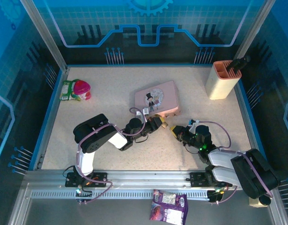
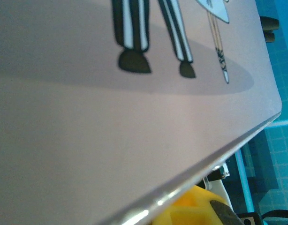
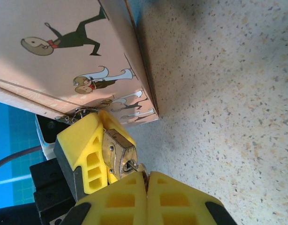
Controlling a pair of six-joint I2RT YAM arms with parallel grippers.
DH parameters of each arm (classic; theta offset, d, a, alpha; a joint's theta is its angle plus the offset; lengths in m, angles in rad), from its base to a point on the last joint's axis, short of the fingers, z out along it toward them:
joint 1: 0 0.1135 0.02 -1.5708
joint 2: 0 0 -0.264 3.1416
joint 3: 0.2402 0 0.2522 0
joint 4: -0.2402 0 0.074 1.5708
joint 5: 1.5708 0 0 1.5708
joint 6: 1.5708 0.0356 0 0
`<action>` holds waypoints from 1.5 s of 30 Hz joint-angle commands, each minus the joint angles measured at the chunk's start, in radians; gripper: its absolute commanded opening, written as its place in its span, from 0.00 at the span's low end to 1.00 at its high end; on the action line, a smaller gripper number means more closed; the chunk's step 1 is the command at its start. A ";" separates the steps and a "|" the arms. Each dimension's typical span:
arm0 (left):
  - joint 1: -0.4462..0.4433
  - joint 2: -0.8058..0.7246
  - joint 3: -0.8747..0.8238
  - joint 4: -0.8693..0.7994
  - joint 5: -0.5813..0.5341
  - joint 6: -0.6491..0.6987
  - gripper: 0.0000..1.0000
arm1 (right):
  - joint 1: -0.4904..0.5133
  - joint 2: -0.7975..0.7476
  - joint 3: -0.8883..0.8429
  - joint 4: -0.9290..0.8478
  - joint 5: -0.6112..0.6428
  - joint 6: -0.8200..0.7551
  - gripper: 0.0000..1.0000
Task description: Unlock the padlock with the key
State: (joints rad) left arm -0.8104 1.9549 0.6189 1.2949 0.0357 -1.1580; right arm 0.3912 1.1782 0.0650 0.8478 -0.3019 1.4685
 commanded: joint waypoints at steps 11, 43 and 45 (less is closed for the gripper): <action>-0.044 -0.053 0.044 0.106 0.027 -0.036 0.00 | 0.071 0.029 0.024 0.102 0.019 0.031 0.00; -0.051 -0.068 0.040 0.070 0.051 -0.028 0.00 | 0.031 0.198 0.087 0.255 -0.071 -0.033 0.00; -0.050 -0.075 0.042 0.050 0.048 -0.022 0.00 | 0.029 0.211 0.084 0.264 -0.073 -0.048 0.00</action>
State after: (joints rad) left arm -0.8219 1.9423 0.6197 1.2671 -0.0097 -1.1690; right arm 0.4179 1.3708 0.1013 1.0233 -0.3523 1.4578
